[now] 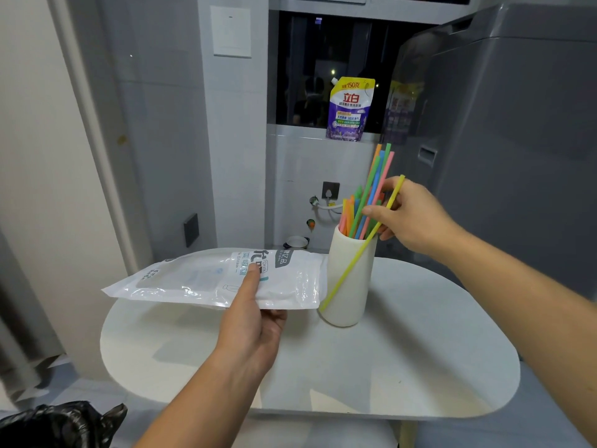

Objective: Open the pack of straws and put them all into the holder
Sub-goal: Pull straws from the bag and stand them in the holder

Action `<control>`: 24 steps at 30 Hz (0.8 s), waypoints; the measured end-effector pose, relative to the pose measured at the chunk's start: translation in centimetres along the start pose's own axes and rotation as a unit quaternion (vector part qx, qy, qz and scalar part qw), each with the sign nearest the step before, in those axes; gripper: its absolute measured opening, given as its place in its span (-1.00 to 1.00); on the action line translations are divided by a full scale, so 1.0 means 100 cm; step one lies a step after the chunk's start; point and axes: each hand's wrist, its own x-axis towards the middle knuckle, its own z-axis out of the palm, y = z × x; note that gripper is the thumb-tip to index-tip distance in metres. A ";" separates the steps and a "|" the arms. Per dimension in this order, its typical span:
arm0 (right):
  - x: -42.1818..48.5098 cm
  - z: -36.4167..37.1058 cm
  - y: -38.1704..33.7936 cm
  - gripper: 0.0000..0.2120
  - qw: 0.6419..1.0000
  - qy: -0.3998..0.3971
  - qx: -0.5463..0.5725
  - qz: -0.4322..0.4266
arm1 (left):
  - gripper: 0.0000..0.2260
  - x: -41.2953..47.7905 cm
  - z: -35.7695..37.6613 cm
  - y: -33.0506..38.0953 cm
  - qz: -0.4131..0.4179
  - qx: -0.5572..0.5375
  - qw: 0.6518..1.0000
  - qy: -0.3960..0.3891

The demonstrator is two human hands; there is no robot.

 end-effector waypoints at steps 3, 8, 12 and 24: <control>-0.001 -0.011 -0.002 -0.68 0.999 0.029 -0.030 -0.010 | -0.67 -0.001 0.001 0.000 -0.002 0.003 1.000 -0.001; -0.002 -0.057 -0.035 -0.82 0.986 0.143 -0.017 -0.088 | -0.64 -0.001 0.001 0.000 -0.001 0.008 1.000 0.003; -0.004 -0.087 -0.062 -0.78 0.972 0.191 -0.034 -0.131 | -0.64 -0.002 0.001 -0.002 -0.003 0.007 1.000 0.005; 0.006 -0.063 -0.054 -0.71 0.977 0.134 -0.098 -0.132 | -0.65 -0.004 0.001 -0.002 0.001 0.012 1.000 0.009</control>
